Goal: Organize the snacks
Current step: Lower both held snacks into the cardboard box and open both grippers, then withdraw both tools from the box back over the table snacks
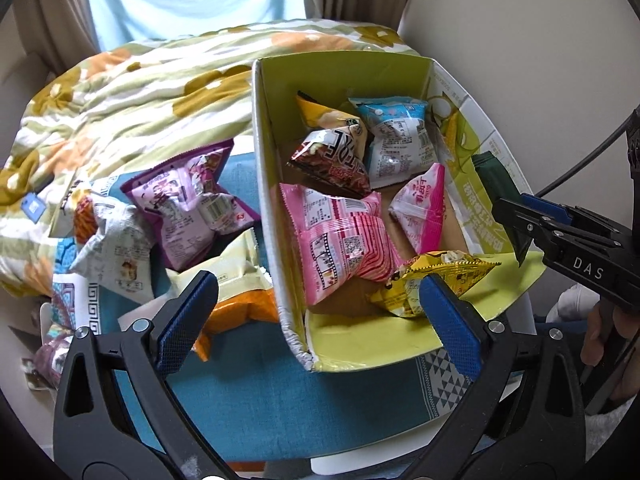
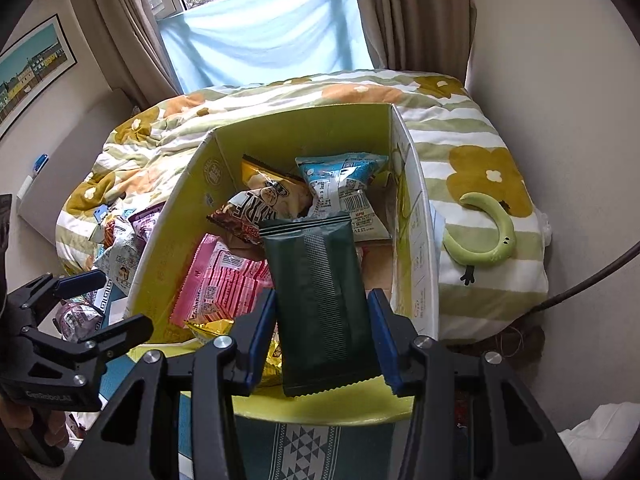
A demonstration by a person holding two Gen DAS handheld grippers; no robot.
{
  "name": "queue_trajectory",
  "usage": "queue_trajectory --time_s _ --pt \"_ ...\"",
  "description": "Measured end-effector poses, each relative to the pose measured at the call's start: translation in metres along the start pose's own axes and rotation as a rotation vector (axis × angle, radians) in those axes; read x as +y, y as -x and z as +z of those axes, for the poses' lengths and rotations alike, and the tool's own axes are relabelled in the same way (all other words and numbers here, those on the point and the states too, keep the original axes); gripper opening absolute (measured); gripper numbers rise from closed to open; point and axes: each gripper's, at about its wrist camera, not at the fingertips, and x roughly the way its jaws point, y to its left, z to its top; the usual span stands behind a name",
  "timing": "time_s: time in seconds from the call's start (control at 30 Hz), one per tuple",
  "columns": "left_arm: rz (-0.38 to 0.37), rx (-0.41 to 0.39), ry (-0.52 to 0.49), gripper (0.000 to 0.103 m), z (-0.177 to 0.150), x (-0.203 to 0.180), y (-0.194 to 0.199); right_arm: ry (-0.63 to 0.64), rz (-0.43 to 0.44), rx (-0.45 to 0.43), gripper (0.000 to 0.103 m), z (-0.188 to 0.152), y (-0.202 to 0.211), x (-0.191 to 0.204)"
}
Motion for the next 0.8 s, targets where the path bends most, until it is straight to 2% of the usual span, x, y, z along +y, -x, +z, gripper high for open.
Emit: queue_trajectory --time_s 0.17,0.2,0.23,0.3,0.53,0.8 --pt "0.008 0.021 0.011 0.1 -0.008 0.011 -0.006 -0.087 0.028 -0.014 0.045 -0.005 -0.007 -0.008" --pt "0.007 0.022 0.013 0.1 -0.01 0.012 -0.005 -0.102 0.038 -0.022 0.056 -0.006 -0.007 -0.01" --pt "0.007 0.022 0.015 0.1 -0.012 0.013 -0.005 -0.115 0.042 -0.031 0.076 -0.006 -0.005 -0.011" --pt "0.004 0.022 0.02 0.1 -0.016 0.015 -0.003 -0.129 0.043 -0.06 0.094 -0.009 0.0 -0.012" --pt "-0.001 -0.009 0.014 0.1 -0.023 0.013 0.013 -0.112 0.018 -0.106 0.094 -0.016 0.019 -0.012" --pt "0.015 -0.112 0.025 0.1 -0.028 0.012 0.059 -0.061 0.019 -0.14 0.094 -0.018 0.048 0.004"
